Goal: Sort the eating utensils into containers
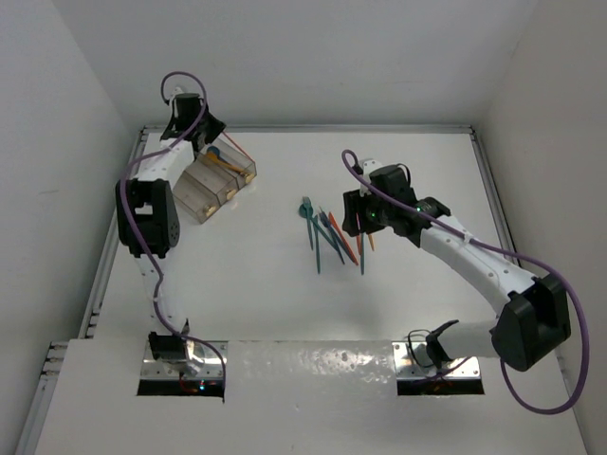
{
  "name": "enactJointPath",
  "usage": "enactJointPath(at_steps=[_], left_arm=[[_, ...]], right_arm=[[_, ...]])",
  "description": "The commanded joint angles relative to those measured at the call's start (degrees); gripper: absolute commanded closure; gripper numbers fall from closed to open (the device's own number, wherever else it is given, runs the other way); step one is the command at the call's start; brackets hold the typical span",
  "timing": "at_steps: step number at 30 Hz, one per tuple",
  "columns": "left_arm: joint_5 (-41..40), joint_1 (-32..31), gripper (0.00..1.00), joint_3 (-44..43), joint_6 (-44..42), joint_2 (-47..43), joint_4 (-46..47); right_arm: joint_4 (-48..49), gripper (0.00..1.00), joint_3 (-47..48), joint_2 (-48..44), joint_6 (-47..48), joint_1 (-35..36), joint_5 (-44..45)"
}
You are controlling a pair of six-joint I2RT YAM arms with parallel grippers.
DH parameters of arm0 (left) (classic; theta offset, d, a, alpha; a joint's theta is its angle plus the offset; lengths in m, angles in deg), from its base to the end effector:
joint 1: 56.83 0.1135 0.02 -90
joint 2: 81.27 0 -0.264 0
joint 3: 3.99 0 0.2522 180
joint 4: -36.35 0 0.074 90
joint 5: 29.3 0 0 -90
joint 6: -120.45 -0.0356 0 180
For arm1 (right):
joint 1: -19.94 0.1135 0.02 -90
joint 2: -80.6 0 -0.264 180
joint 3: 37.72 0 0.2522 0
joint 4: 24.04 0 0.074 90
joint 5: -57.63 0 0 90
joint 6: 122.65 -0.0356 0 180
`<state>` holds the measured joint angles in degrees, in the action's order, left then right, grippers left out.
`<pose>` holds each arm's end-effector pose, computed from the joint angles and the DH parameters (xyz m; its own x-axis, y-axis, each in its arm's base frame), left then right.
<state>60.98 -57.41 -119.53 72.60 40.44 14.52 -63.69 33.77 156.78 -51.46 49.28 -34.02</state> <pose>0.5062 -0.0053 0.2595 -0.3577 -0.6675 -0.6531 -0.3043 0.7445 -0.5942 0.2494 0.1414 0.2726 -0.7404 -0.0465 -0.6705 -0.2842 0.9257 0.2497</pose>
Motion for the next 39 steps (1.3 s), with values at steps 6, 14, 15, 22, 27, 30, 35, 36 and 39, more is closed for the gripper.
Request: enactJointPath(at_steps=[6,14,15,22,27,30,35,36,39], left_arm=[[-1.94,3.92,1.0,-9.4,-0.93,8.01,-3.26],[-1.15,3.92,0.89,-7.12,-1.11,8.98,-4.23],[-0.89,3.92,0.79,-7.21,-1.11,8.98,-4.23],[-0.54,3.92,0.54,-6.16,-1.55,6.97,-4.84],[1.39,3.74,0.47,-3.43,-1.81,2.93,-5.9],[4.02,2.52,0.47,1.29,-2.33,-1.9,-5.9],[6.66,-7.75,0.52,9.65,-8.04,-11.48,-3.71],[8.58,-9.34,0.52,13.84,-8.48,-12.54,-2.48],[15.16,-15.31,0.55,23.68,-8.14,-15.88,4.98]], right_arm=[[0.05,0.44,-0.96,-1.04,0.35,-0.16,1.21],[0.05,0.44,-0.43,0.28,-0.09,-0.16,1.03],[0.05,0.44,-0.43,0.37,-0.18,-0.16,0.95],[-0.39,0.44,-0.34,0.46,-0.7,-0.16,0.95],[-0.65,0.44,-0.69,-0.77,-0.88,-0.16,1.21],[-1.09,0.45,-1.22,-2.0,-0.7,-0.16,1.47],[-0.57,0.49,-3.5,-4.46,-0.79,-0.16,3.85],[-0.57,0.5,-4.12,-4.81,-0.88,-0.16,3.76],[-0.39,0.5,-5.52,-6.57,-1.23,-0.16,3.06]])
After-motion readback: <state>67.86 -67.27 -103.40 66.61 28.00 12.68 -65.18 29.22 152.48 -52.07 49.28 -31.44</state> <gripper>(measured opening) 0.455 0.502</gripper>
